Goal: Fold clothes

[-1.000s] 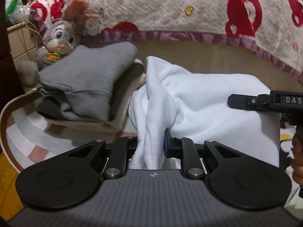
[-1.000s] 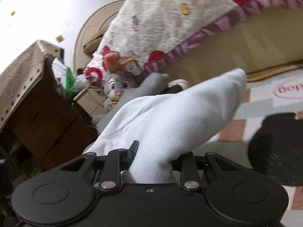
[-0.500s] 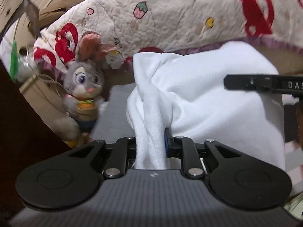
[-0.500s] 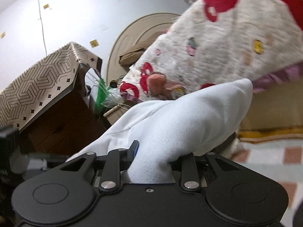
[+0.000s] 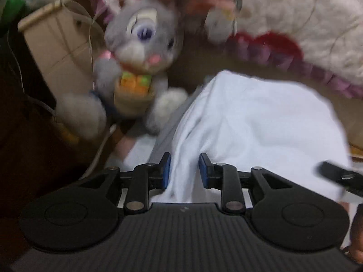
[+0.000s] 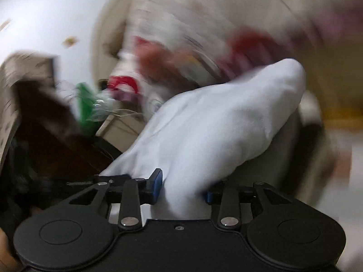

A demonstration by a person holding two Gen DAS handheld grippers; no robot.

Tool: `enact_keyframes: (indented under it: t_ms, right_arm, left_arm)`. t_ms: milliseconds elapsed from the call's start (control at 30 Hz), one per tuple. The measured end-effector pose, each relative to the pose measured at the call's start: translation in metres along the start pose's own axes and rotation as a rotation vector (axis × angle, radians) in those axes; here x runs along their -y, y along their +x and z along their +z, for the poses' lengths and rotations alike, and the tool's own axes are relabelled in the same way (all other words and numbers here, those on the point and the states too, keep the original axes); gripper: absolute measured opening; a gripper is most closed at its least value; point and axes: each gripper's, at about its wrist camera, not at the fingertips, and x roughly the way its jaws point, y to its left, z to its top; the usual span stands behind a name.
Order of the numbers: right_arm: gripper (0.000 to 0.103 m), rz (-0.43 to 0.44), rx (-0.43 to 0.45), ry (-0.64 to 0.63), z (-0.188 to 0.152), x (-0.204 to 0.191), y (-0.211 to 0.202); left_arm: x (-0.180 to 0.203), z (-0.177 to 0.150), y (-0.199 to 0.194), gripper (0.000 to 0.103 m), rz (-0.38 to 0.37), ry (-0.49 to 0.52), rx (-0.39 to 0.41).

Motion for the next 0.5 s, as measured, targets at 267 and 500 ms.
enact_keyframes:
  t_ms: [267, 500]
  right_arm:
    - [0.061, 0.092, -0.001, 0.114, -0.027, 0.017, -0.046]
    - [0.064, 0.029, -0.046, 0.091, 0.0, 0.028, -0.034]
  left_arm:
    - [-0.068, -0.05, -0.015, 0.043, -0.093, -0.35, 0.095]
    - [-0.081, -0.08, -0.009, 0.053, -0.019, -0.298, 0.02]
